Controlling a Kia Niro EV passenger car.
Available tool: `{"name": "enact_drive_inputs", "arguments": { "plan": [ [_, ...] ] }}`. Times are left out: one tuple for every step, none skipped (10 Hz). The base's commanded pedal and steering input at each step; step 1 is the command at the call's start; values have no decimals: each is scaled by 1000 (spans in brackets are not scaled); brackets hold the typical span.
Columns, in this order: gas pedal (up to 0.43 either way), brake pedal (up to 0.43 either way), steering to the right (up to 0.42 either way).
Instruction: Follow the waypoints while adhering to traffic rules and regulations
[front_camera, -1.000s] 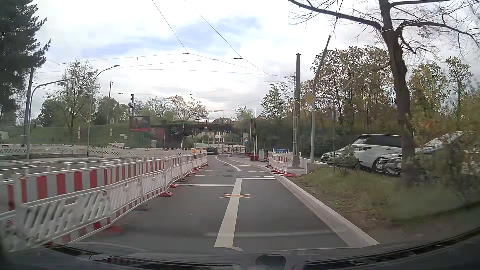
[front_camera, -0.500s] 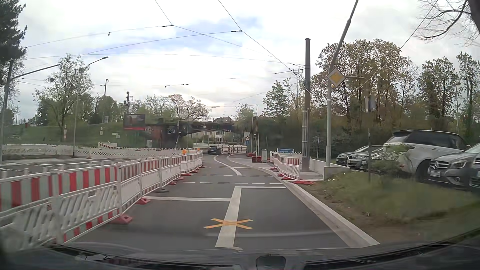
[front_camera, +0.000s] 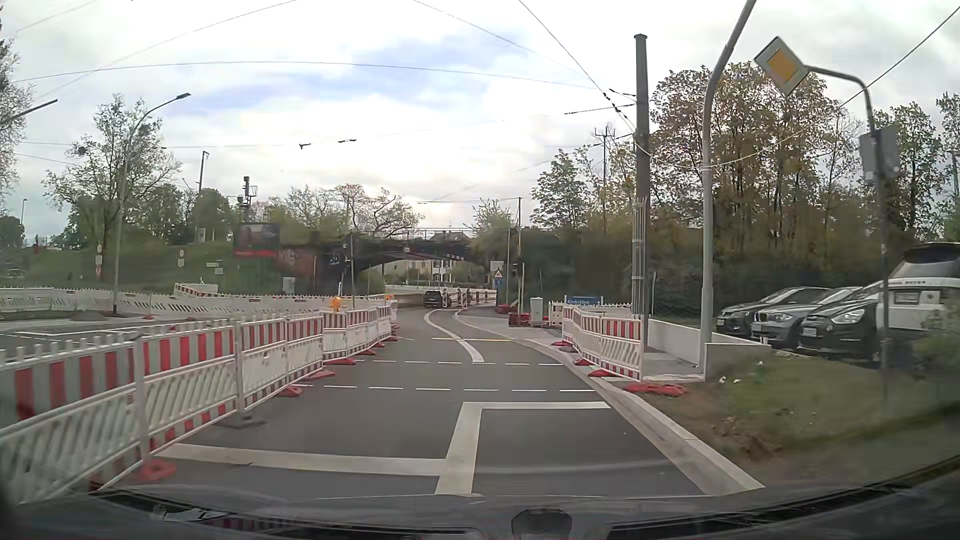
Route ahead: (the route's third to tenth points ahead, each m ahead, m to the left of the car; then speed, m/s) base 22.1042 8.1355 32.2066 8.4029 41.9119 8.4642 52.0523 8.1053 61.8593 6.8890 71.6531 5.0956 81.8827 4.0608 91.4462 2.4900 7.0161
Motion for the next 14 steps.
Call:
{"name": "enact_drive_inputs", "arguments": {
  "plan": [
    [47,0,-5],
    [47,0,-6],
    [47,0,-8],
    [47,0,-8],
    [47,0,-9],
    [47,0,-12],
    [47,0,-18],
    [47,0,-21],
    [47,0,-21],
    [47,0,-22],
    [47,0,-24],
    [47,0,-25],
    [47,0,-25],
    [47,0,-28]
  ]
}}
